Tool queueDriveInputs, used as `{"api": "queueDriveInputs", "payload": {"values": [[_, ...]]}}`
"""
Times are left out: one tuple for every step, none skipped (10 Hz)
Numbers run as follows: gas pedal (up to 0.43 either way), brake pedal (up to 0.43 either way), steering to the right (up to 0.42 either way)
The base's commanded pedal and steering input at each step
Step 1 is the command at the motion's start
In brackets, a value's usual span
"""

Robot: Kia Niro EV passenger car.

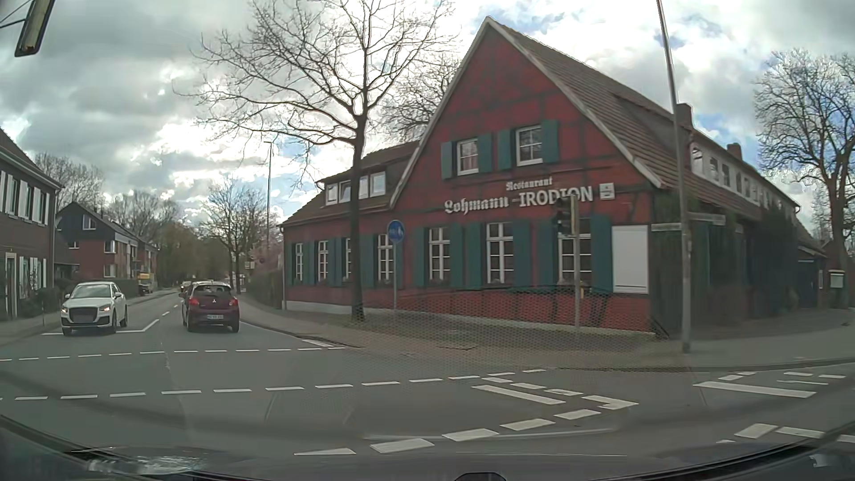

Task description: Follow the waypoints while adhering to traffic rules and regulations

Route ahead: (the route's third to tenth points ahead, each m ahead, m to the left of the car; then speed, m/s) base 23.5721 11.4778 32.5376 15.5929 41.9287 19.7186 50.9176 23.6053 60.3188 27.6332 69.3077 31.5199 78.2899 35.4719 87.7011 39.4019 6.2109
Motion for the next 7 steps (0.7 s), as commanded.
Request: {"api": "queueDriveInputs", "payload": {"values": [[0.189, 0.0, -0.291], [0.189, 0.0, -0.291], [0.189, 0.0, -0.29], [0.197, 0.0, -0.29], [0.197, 0.0, -0.29], [0.197, 0.0, -0.289], [0.197, 0.0, -0.286]]}}
